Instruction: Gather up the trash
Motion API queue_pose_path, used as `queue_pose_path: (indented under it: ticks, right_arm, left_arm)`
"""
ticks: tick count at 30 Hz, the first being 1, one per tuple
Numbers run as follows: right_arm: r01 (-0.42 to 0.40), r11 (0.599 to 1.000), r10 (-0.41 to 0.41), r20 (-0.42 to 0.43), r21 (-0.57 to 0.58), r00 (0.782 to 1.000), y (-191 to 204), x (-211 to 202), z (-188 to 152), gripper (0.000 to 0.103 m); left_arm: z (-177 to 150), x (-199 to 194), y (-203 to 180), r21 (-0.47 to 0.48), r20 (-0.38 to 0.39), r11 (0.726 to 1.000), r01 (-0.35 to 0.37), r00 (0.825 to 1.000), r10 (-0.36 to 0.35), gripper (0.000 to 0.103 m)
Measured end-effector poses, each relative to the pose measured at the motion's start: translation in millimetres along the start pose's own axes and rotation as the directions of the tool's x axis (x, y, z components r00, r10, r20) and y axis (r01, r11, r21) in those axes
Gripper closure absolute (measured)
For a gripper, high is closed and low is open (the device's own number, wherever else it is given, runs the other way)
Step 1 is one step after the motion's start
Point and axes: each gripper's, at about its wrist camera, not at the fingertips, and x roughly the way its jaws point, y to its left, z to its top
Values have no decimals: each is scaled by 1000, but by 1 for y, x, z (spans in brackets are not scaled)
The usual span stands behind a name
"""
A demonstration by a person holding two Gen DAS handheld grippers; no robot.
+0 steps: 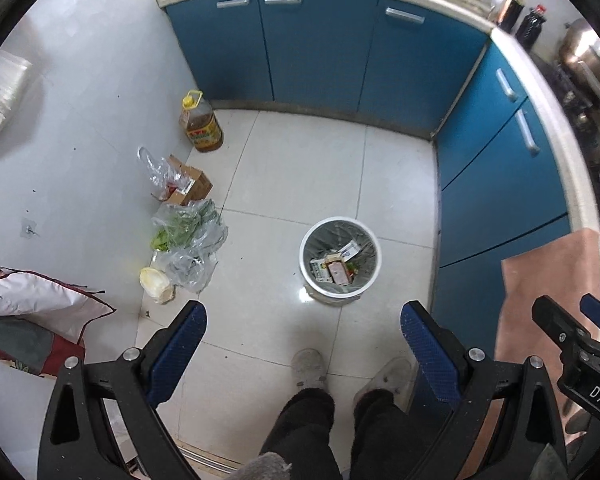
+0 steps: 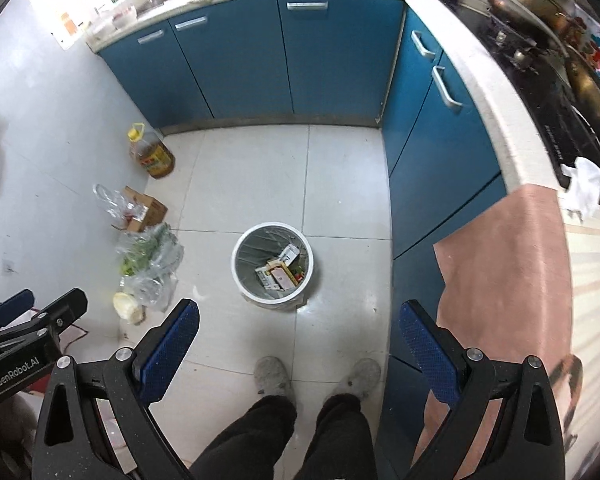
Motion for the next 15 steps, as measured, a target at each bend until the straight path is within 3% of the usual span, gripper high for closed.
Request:
queue_pose_path:
  ticks: [4, 9, 15]
  right_arm:
    - [-49, 998, 47, 29, 40, 998, -14, -32, -6, 2]
    - [-192, 959, 173, 103, 210, 979, -68, -62, -9, 2]
    - [-218, 878, 148, 190, 427, 971, -180, -97, -20, 2]
  left_arm:
    - [-3, -29, -13, 12, 42, 1000, 16, 999, -17, 0]
    - [9, -55, -52, 65, 93, 998, 10, 996, -16, 0]
    - [30, -89, -157, 219, 160, 974, 59, 982, -96, 0]
